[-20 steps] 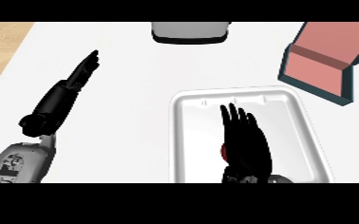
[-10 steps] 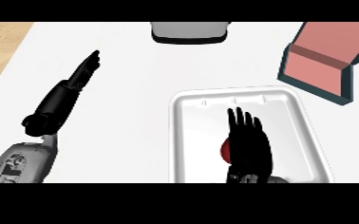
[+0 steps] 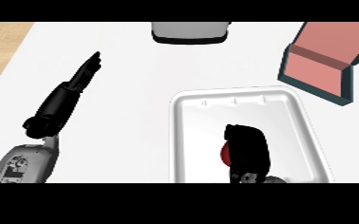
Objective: Pick the tomato from the tray and place it in the cardboard box
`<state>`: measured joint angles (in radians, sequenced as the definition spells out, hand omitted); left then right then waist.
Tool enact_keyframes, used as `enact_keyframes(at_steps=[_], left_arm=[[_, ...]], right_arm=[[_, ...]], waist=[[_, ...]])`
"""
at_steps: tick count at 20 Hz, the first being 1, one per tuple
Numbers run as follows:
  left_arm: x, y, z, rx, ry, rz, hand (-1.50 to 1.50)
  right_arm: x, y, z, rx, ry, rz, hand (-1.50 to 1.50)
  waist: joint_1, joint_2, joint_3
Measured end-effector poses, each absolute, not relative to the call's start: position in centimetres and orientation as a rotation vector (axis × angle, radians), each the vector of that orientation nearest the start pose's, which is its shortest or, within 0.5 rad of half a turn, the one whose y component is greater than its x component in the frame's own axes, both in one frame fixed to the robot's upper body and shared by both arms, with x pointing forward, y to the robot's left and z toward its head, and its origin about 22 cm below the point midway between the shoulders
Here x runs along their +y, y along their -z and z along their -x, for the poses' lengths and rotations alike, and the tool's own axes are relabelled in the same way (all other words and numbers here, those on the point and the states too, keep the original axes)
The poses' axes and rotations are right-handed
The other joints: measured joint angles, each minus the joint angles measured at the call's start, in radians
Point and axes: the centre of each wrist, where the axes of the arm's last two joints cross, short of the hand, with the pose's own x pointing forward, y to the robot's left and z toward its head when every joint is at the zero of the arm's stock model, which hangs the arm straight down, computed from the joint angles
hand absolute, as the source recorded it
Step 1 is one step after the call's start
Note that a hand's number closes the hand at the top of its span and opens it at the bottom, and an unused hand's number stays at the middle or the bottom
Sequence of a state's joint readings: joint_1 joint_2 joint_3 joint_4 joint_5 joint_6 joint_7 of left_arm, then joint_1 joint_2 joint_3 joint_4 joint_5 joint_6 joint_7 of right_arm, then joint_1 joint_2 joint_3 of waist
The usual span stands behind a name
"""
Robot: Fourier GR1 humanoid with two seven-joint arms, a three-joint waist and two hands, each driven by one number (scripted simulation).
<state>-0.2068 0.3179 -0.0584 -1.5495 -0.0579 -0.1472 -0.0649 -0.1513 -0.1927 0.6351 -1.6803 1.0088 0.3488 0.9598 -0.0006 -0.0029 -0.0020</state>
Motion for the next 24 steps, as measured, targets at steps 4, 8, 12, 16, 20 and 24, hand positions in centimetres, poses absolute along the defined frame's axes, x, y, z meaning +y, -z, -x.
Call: enact_keyframes(at_steps=[4,8,12,16,20,24], left_arm=[[26.8,-6.8,-28.9,-1.747,0.529,-0.098,0.0],[26.3,-7.1,-28.7,-1.746,0.532,-0.095,0.0],[26.2,-7.0,-28.7,-1.757,0.543,-0.08,0.0],[26.2,-7.0,-28.8,-1.753,0.547,-0.079,0.0],[26.5,-6.8,-29.1,-1.751,0.535,-0.086,0.0],[27.0,-7.0,-29.0,-1.742,0.532,-0.092,0.0]], right_arm=[[-11.3,-3.9,-21.7,-0.86,-1.241,1.034,1.5],[-11.7,-4.1,-22.7,-0.959,-1.302,1.029,1.5],[-11.8,-5.1,-22.9,-1.206,-1.514,0.807,1.5],[-13.1,-7.0,-24.0,-1.477,-1.641,0.612,1.5],[-15.4,-9.0,-26.0,-1.701,-1.676,0.561,1.5],[-18.0,-12.2,-26.6,-1.86,-1.666,0.58,1.5]], waist=[[0.0,0.0,0.0],[0.006,0.002,0.001],[0.026,0.009,0.003],[0.026,0.01,0.004],[0.014,0.008,0.004],[0.003,0.004,0.003]])
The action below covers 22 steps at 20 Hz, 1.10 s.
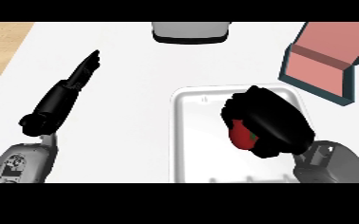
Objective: Pick the tomato from the tray and place it in the cardboard box
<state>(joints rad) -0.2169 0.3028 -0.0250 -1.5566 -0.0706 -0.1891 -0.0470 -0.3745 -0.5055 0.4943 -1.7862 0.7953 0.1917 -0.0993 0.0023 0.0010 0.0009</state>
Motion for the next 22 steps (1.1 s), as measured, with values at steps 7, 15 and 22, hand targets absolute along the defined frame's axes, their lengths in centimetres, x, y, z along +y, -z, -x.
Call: enact_keyframes(at_steps=[7,15,22], left_arm=[[27.2,-6.6,-29.0,-1.753,0.521,-0.109,0.0],[26.5,-6.5,-29.0,-1.752,0.536,-0.095,0.0],[26.8,-6.7,-29.0,-1.762,0.544,-0.091,0.0]], right_arm=[[-21.7,-17.2,-28.0,-1.948,-1.314,0.694,1.5],[-26.5,-21.5,-31.9,-1.857,-0.927,0.838,1.5],[-32.1,-22.9,-36.7,-1.76,-0.845,0.955,1.5]], waist=[[-0.007,-0.002,-0.001],[0.003,0.0,-0.001],[0.018,0.005,-0.001]])
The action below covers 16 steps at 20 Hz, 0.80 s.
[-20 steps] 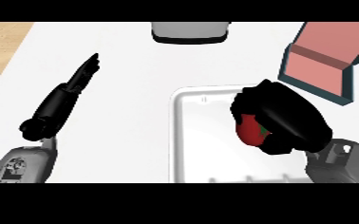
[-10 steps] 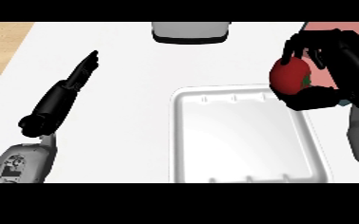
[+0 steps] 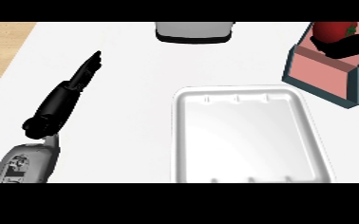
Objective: Pick the tomato from the tray and place it in the cardboard box
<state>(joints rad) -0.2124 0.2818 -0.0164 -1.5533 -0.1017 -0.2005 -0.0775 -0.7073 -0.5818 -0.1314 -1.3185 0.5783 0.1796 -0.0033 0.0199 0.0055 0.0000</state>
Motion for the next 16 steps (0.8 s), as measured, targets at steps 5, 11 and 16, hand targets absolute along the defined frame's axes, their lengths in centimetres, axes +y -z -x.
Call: enact_keyframes(at_steps=[5,11,16], left_arm=[[26.4,-6.9,-29.4,-1.759,0.55,-0.08,0.0],[25.6,-7.1,-29.7,-1.77,0.561,-0.069,0.0],[24.8,-7.4,-30.1,-1.768,0.569,-0.058,0.0]], right_arm=[[-35.6,-22.7,-38.7,-1.582,-0.972,0.979,1.5],[-39.6,-21.9,-40.0,-1.365,-1.101,0.892,1.5],[-41.9,-20.8,-40.4,-1.211,-1.2,0.845,-1.5]], waist=[[0.008,0.004,0.0],[0.021,0.01,0.001],[0.031,0.013,0.001]])
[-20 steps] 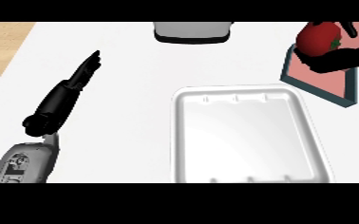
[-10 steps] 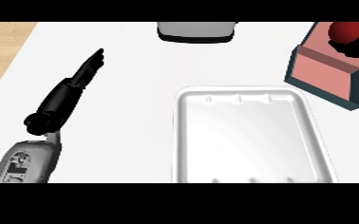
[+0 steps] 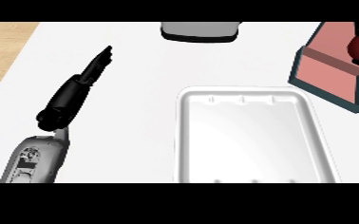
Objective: Pick the tomato from the tray and place it in the cardboard box
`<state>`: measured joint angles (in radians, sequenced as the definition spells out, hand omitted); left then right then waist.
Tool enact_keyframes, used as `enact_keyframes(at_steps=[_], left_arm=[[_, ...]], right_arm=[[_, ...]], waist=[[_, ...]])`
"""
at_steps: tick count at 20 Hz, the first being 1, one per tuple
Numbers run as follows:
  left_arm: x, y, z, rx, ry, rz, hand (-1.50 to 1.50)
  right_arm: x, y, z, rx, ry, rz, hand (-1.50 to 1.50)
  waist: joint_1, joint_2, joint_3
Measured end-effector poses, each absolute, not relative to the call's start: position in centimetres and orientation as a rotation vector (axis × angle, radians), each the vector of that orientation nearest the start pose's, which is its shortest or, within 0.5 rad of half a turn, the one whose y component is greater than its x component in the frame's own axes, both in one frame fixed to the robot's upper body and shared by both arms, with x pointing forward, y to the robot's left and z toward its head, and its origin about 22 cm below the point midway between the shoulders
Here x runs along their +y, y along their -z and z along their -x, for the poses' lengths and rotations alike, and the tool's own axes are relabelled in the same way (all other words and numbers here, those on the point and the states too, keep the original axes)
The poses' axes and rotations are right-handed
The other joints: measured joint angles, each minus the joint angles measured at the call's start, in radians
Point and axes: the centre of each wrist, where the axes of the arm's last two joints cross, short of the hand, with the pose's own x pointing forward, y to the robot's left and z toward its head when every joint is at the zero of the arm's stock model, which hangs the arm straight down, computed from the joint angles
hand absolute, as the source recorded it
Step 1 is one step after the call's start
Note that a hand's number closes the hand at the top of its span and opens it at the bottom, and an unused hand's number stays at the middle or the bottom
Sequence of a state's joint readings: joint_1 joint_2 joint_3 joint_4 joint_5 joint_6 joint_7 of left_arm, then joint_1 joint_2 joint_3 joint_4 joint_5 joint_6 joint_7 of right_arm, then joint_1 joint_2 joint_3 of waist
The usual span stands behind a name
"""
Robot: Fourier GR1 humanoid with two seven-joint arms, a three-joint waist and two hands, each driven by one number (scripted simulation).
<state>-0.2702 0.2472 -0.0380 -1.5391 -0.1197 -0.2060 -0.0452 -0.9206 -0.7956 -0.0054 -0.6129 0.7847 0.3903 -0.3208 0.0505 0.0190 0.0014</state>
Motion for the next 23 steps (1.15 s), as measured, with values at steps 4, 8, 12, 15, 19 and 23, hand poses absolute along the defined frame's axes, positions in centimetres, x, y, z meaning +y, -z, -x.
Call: enact_keyframes(at_steps=[4,8,12,15,19,23], left_arm=[[25.3,-7.0,-29.8,-1.772,0.57,-0.057,0.0],[25.2,-7.2,-29.8,-1.775,0.569,-0.059,0.0],[25.0,-7.2,-29.9,-1.778,0.56,-0.06,0.0],[25.1,-7.0,-29.7,-1.77,0.561,-0.06,0.0],[25.4,-7.1,-29.7,-1.777,0.564,-0.064,0.0],[25.4,-7.2,-29.9,-1.782,0.568,-0.057,0.0]], right_arm=[[-43.5,-19.8,-40.2,-1.16,-1.273,0.732,-1.5],[-44.8,-19.6,-39.9,-1.264,-1.278,0.617,-1.5],[-44.8,-19.4,-40.3,-1.514,-1.065,0.493,-1.5],[-45.1,-18.7,-40.5,-1.658,-0.785,0.355,-1.5],[-46.3,-19.4,-40.1,-1.717,-0.468,0.211,-1.5],[-48.3,-19.6,-38.8,-1.729,-0.265,0.15,-1.5]], waist=[[0.004,0.001,0.0],[0.003,0.001,0.002],[-0.003,0.0,0.003],[-0.004,-0.002,0.004],[-0.001,0.001,0.003],[0.006,0.008,0.003]])
